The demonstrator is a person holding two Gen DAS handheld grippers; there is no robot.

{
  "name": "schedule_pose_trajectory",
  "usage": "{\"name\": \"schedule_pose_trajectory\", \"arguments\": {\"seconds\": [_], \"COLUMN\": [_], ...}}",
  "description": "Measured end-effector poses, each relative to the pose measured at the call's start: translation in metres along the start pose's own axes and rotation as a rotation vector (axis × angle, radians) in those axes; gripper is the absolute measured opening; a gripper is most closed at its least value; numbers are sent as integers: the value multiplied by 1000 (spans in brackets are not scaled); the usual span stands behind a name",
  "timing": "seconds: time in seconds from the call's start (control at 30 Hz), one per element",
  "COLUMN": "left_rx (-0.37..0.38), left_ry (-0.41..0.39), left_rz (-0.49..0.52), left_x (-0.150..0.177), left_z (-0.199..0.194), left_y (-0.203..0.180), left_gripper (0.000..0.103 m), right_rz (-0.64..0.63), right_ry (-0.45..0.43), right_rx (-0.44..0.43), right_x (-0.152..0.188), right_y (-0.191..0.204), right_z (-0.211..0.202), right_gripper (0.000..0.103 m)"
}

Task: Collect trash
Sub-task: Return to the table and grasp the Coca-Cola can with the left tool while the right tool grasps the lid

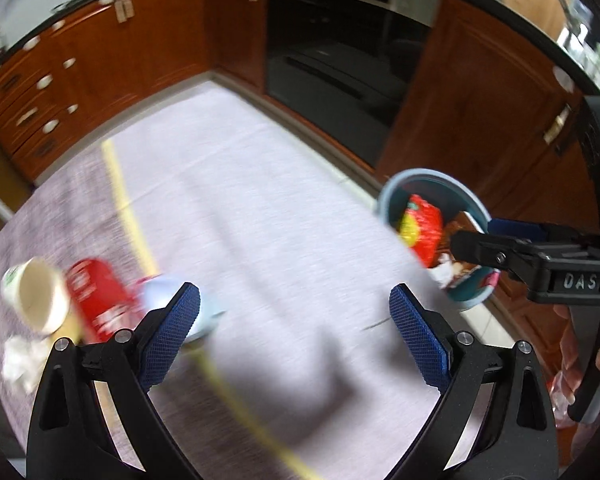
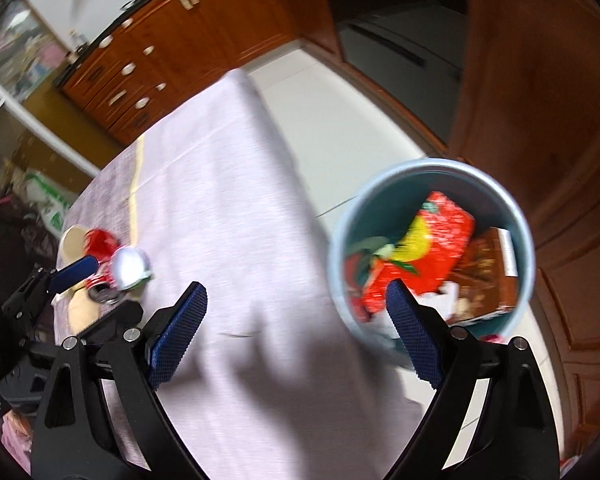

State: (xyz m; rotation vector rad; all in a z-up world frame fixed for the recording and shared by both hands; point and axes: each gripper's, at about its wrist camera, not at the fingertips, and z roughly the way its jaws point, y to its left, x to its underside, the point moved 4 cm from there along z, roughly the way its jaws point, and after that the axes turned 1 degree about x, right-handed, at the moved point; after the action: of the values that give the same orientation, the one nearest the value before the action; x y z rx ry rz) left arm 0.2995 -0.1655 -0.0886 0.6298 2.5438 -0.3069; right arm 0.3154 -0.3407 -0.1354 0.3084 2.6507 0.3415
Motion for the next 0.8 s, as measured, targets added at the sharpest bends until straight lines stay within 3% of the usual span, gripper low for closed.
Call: {"name": "schedule_pose_trajectory", "arguments": {"seconds": [0.27, 0.5, 0.8], "left_rx": [-32, -12, 12], "left_ry": [-32, -20, -12], "left_rz": [-97, -153, -174], "left_x": [36, 72, 87], "left_z": [-34, -42, -46], "left_y": [75, 123, 150], "left_gripper": [96, 96, 96], "right_rz": [-124, -220, -375], "right_ry": [27, 79, 161], "right_rx": [-43, -75, -35], "right_x": [10, 16, 28], "right_y": [97, 160, 196], "right_z": [11, 38, 87], "right_gripper": [87, 86, 36]}}
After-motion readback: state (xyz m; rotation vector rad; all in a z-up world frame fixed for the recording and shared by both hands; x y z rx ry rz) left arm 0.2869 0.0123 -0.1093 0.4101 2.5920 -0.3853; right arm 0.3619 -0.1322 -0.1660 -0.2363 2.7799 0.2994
